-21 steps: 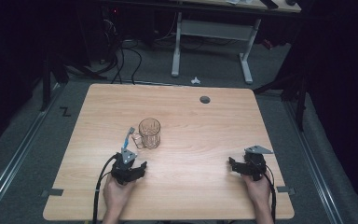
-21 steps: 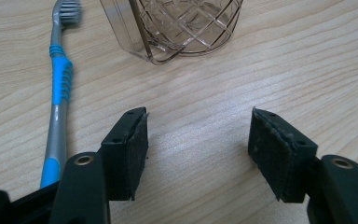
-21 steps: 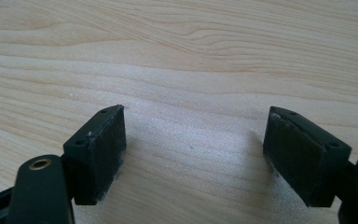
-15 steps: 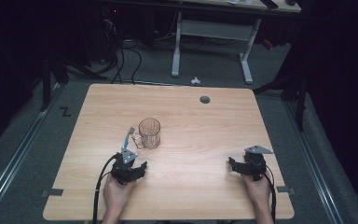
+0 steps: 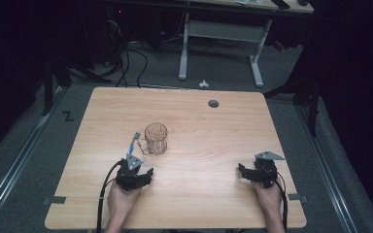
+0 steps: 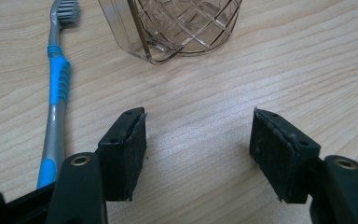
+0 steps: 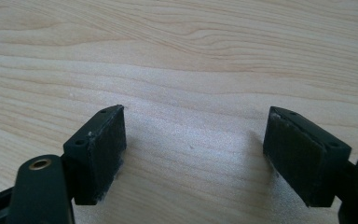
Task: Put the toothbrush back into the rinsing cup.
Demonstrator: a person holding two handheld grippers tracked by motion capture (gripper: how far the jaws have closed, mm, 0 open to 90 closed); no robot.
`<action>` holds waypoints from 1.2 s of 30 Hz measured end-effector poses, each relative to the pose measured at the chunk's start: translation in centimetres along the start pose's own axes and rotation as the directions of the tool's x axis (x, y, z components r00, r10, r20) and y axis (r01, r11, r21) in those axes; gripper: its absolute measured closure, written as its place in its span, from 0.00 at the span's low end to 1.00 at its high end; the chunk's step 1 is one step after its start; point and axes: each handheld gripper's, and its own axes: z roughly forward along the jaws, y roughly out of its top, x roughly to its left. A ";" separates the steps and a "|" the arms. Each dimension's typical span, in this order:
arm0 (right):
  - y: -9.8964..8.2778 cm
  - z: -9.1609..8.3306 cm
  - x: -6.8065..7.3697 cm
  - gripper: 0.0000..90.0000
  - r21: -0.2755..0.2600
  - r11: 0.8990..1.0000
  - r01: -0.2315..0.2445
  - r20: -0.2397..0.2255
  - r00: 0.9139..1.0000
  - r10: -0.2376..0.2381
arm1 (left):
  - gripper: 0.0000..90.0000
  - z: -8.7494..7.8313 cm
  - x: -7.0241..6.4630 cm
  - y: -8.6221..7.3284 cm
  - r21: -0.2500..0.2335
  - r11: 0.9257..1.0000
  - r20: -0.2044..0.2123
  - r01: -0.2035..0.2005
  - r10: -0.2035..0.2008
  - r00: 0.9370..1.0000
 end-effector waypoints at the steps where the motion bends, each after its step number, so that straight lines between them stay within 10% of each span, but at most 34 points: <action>1: 0.0 0.0 0.0 0.24 0.000 1.000 0.000 0.000 1.000 0.000 | 0.39 0.0 0.0 0.0 0.001 1.000 0.001 0.000 0.000 1.000; 36: 0.0 0.0 0.0 0.24 0.000 1.000 0.000 0.000 1.000 0.000 | 0.39 -2.1 0.2 -0.5 0.019 0.999 -0.005 0.036 -0.036 0.999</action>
